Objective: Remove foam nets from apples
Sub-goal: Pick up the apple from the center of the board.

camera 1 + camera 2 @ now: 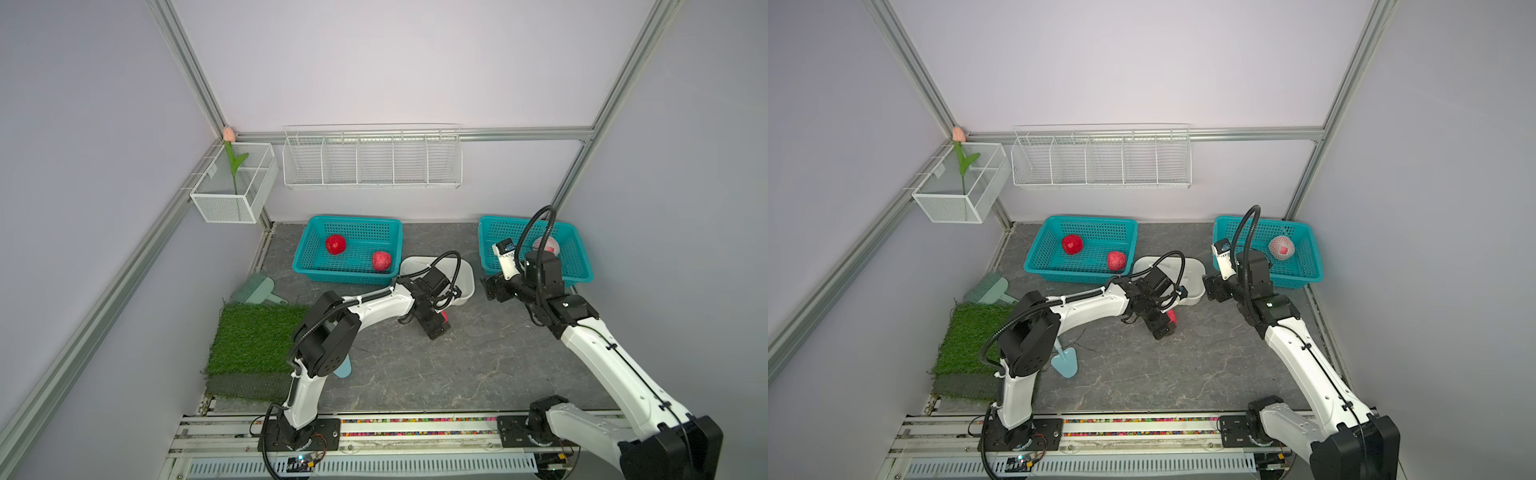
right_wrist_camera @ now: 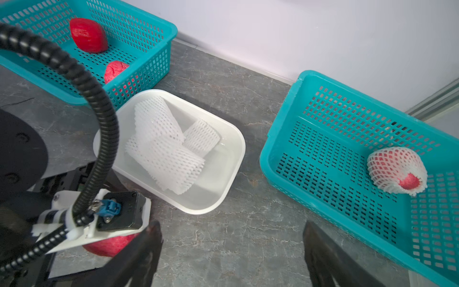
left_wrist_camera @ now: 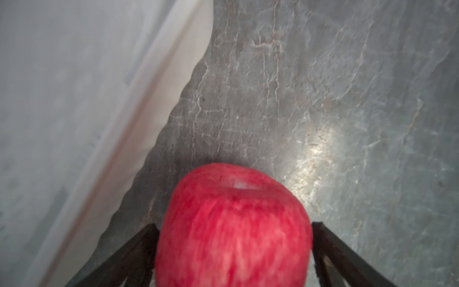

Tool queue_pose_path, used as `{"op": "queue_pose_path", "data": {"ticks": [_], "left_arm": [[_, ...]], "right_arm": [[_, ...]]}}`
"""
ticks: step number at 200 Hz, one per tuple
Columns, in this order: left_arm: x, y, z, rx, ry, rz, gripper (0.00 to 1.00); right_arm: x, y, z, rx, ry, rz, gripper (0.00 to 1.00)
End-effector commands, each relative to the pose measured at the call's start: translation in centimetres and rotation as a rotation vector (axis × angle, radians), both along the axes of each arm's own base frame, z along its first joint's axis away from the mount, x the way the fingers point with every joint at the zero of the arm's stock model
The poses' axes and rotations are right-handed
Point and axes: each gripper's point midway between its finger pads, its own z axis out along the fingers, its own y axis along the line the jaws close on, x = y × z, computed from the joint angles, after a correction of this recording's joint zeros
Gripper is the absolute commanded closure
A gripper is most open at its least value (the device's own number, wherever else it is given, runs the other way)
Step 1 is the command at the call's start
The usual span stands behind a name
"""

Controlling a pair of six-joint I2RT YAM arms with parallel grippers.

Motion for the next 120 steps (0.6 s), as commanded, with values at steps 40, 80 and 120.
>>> {"op": "queue_pose_path", "data": {"ticks": [40,80,120], "left_arm": [[0.3,-0.2,0.4,0.017,-0.033,-0.030,0.26],[0.0,-0.5,2.0,-0.037,-0.055,-0.052,0.43],[-0.7,0.4,7.2,-0.139,-0.123,-0.044,0.53]], "right_arm": [[-0.8,-0.7,-3.0,-0.012,0.070,-0.017,0.11],[-0.9,-0.4,-3.2,0.001,0.079,-0.009,0.11],[-1.2,-0.9,-2.5,-0.016,0.059,-0.022,0.11]]}}
